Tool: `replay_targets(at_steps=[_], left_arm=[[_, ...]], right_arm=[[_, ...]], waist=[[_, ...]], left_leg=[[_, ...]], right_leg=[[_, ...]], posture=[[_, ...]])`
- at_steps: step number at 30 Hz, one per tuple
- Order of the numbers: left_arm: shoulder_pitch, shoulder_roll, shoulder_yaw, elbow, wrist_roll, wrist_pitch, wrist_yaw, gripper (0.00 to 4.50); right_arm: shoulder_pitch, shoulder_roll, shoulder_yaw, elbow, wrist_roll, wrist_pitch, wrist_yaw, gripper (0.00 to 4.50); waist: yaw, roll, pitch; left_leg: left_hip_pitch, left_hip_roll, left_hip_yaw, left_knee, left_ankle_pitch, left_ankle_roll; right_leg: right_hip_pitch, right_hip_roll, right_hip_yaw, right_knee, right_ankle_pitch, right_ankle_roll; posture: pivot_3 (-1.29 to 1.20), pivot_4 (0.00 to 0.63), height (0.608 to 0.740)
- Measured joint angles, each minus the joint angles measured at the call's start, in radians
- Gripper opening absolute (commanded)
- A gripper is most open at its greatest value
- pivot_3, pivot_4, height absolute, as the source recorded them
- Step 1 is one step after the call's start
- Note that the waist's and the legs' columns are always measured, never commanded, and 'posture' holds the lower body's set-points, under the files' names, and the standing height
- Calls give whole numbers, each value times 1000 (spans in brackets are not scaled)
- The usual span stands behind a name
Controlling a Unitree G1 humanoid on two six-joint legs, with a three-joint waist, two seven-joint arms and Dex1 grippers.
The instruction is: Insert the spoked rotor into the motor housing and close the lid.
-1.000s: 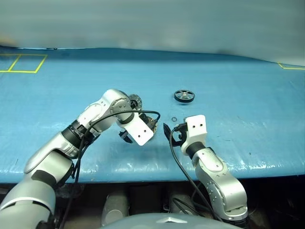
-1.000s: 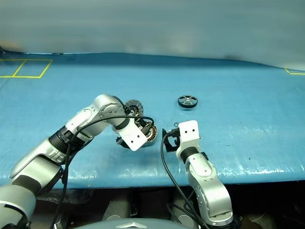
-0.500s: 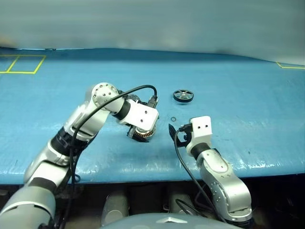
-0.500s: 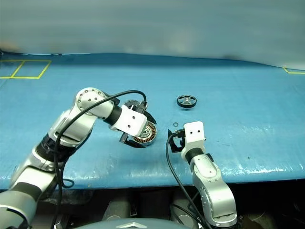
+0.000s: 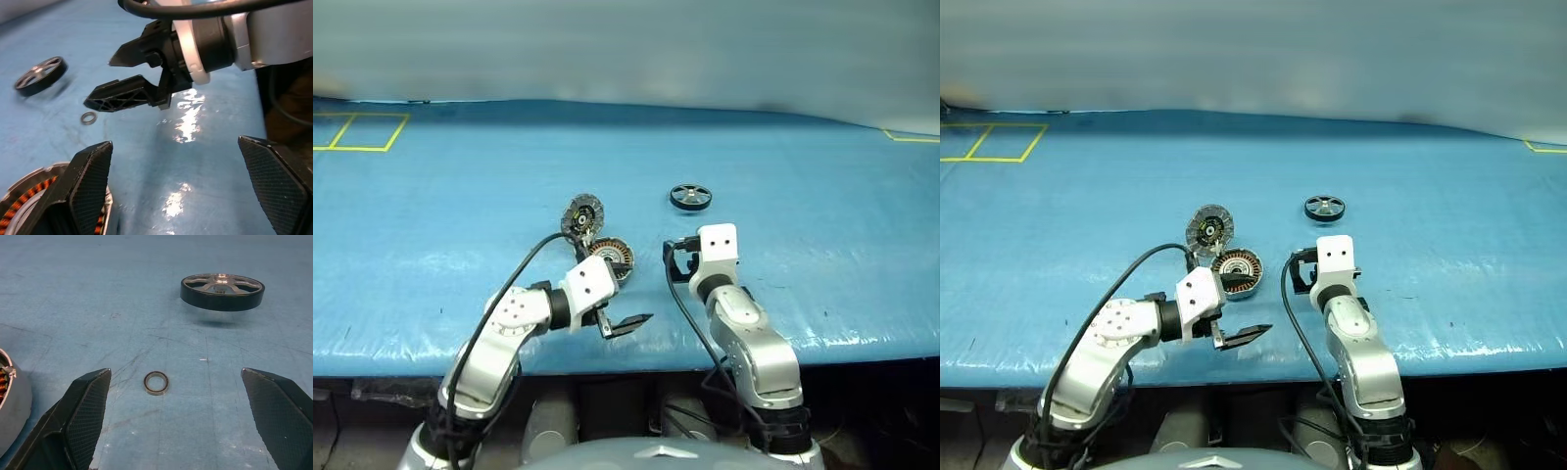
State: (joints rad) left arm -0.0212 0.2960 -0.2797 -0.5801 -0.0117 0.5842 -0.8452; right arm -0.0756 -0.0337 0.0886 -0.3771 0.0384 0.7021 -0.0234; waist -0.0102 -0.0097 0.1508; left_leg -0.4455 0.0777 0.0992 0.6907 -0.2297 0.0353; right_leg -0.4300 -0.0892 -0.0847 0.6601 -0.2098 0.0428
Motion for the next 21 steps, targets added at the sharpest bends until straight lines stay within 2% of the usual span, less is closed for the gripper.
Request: replay_targets(at_steps=[4, 8, 16, 21], left_arm=[[75, -28, -26, -9, 17, -72, 130, 4461], [117, -55, 13, -1, 1, -138, 215, 4461], [178, -94, 106, 97, -61, -359, 310, 4461], [201, -66, 116, 151, -67, -409, 322, 4461]], right_arm=[[-42, 7, 0, 90, -4, -34, 2, 4500], [-71, 10, -3, 166, -7, -68, 3, 4500], [-120, 31, -4, 314, -11, -138, 4, 4500], [-130, 34, 3, 357, -20, -174, 11, 4500]], waist=[[-3, 1, 0], [-4, 3, 0], [-4, 3, 0], [-7, 4, -1]], left_leg=[[0, 1, 0, 0, 0, 0], [0, 1, 0, -1, 0, 0], [0, 0, 1, -3, 0, 0], [0, 1, 1, -3, 0, 0]], right_leg=[[0, 0, 0, 0, 0, 0], [-1, 1, 0, 0, 0, -1], [-1, 0, 0, -1, 0, -1], [-1, 0, 0, -1, -1, -1]], posture=[[0, 150, 740], [0, 150, 740], [0, 150, 740], [0, 150, 740]])
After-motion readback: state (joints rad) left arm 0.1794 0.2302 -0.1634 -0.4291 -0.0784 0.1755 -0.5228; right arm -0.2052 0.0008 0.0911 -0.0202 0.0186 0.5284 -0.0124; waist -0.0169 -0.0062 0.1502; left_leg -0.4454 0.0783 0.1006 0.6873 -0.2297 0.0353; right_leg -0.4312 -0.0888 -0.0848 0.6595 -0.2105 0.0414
